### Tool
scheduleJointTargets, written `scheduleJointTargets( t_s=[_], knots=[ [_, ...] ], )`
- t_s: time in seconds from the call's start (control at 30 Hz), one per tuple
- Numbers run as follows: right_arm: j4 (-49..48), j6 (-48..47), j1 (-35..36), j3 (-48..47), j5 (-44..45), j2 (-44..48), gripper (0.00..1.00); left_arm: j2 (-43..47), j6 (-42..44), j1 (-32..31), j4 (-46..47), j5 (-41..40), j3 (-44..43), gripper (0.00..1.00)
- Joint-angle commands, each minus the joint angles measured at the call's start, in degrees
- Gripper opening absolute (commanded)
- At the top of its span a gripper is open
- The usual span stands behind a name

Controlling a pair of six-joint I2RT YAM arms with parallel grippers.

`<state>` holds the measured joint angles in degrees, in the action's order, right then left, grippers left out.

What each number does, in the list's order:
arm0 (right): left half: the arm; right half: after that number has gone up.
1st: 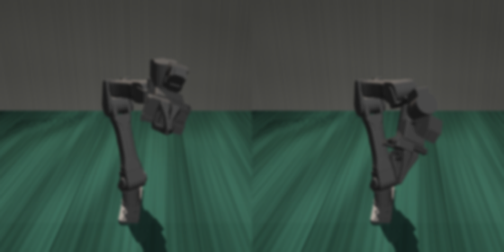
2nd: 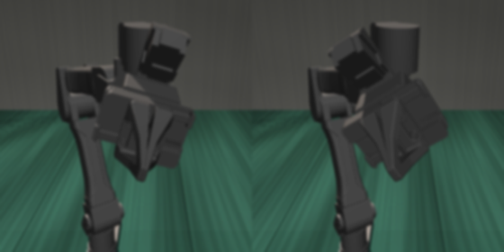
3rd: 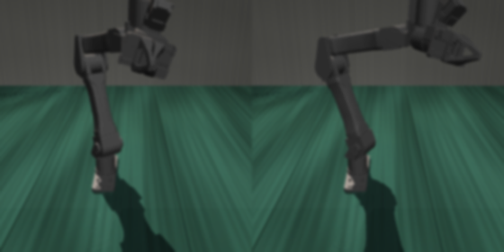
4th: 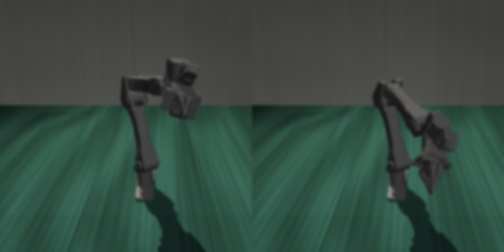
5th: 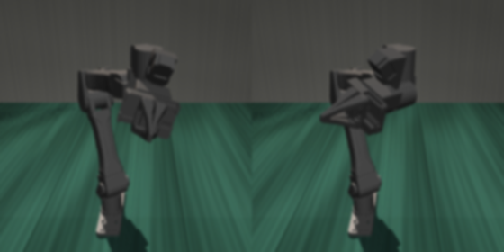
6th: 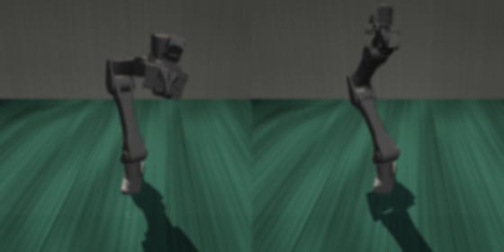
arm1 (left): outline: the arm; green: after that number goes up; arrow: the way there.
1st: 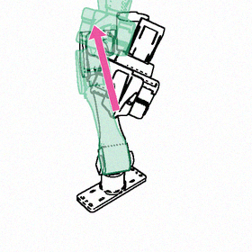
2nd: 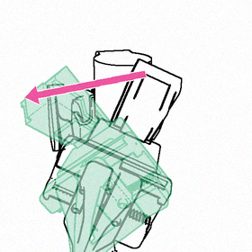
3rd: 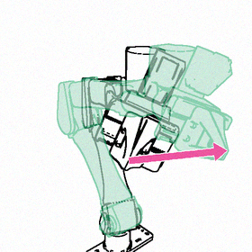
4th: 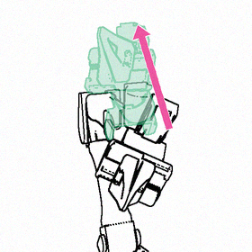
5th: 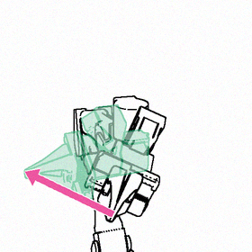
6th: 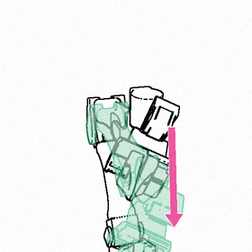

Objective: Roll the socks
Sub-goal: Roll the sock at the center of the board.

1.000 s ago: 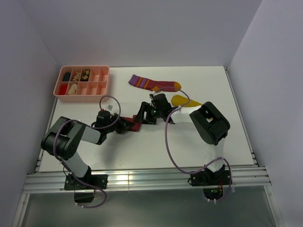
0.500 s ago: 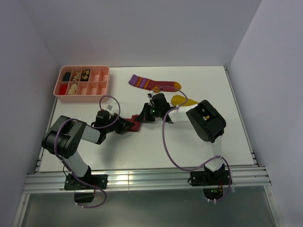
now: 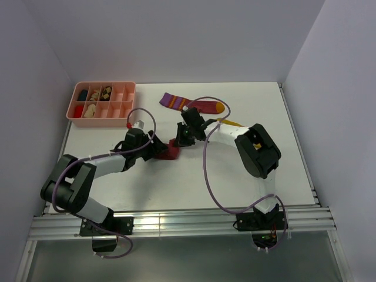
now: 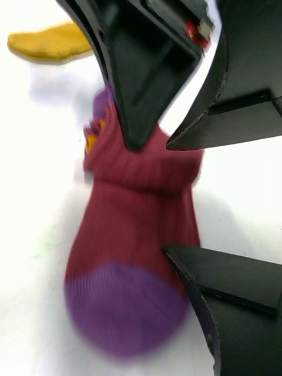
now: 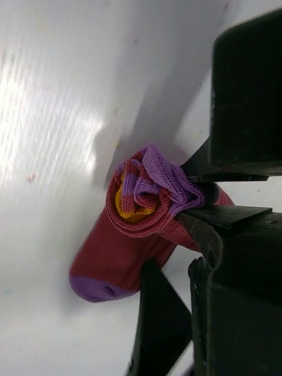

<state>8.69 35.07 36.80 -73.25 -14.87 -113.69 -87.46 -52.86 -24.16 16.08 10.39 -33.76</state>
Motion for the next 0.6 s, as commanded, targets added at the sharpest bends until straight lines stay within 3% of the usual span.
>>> scheduleJointTargets(
  t_s=[0.0,0.17,0.57],
  knots=[
    [16.9,-4.0,-0.7,-5.0,10.7,0.3,0.00,3.8,9.9,-4.9,-7.9,-12.5,-3.4,0.70],
    [24.4,-3.3,-0.6,-9.8,14.2,-2.2,0.00,7.0,15.9,-13.1,-6.1,-24.1,-3.5,0.70],
    [32.5,-2.5,-0.2,-14.6,15.1,-6.5,0.00,-1.9,23.2,-25.1,-2.3,-34.0,-12.3,0.70]
  ],
)
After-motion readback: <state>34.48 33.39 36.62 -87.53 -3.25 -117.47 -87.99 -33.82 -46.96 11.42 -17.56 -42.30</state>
